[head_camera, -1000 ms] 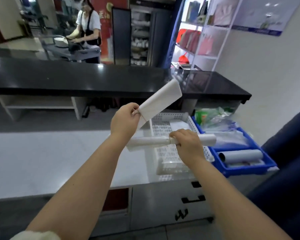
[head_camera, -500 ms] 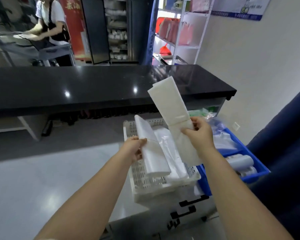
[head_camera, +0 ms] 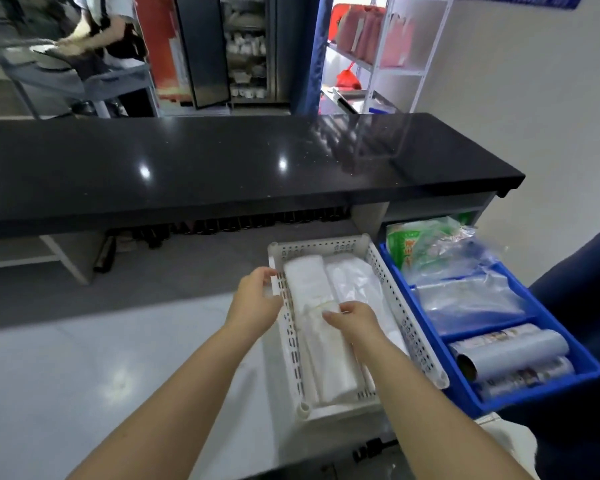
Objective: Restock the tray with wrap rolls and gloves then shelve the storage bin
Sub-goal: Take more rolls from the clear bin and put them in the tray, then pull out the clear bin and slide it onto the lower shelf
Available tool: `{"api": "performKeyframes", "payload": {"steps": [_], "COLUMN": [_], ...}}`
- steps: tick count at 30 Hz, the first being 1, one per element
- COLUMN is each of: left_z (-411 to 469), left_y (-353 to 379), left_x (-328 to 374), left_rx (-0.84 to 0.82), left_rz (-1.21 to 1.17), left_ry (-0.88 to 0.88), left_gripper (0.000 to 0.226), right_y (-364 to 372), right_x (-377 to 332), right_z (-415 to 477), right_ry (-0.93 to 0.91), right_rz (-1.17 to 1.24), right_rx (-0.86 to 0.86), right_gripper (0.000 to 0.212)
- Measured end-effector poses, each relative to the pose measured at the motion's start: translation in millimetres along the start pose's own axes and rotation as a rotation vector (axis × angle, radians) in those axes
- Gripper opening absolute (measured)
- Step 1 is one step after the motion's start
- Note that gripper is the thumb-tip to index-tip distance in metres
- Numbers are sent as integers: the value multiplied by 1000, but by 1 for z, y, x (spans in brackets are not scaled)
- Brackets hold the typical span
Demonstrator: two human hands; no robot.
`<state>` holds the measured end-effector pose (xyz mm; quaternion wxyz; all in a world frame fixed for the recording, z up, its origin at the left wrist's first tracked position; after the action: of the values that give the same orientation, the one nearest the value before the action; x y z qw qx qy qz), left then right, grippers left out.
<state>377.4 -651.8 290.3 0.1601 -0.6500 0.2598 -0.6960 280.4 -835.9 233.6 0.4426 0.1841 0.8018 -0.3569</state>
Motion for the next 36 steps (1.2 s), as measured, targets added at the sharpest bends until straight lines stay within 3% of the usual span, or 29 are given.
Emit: {"api": "performKeyframes", "payload": {"steps": [6, 9, 14, 18, 24, 32, 36], "left_z": [-40, -71, -129, -191, -301, -438, -502], "left_y": [-7, -9, -28, -57, -109, -207, -261], "left_x": [-7, -6, -11, -26, -70, -154, -209], "left_rx": [75, 96, 220, 331, 406, 544, 582], "left_rz": [457, 554, 650, 635, 690, 762, 747], "left_ry": [267, 288, 318, 241, 44, -168, -251], "left_gripper": [51, 50, 47, 47, 48, 47, 46], "right_y": [7, -2, -11, -17, 3, 59, 98], "right_x": [0, -13, -30, -23, 17, 86, 122], "right_z": [-22, -43, -115, -183, -288, -428, -502], "right_ry": [-341, -480, -899, -1168, -1421, -1611, -1618], "right_rz": [-567, -541, -515, -590, -627, -660, -723], "right_rx": [88, 88, -21, -42, -181, -390, -472], "right_gripper": [46, 47, 42, 42, 38, 42, 48]}}
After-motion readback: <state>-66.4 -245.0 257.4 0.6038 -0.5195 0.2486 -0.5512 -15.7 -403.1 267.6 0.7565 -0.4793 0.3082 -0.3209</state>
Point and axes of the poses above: each hand's wrist, its own z-axis towards the middle knuckle, its own y-axis out of the palm, x = y × z, the point moved 4 cm from there along z, towards the middle knuckle, and after that the axes turned 13 degrees about x, right-handed, at the moved point
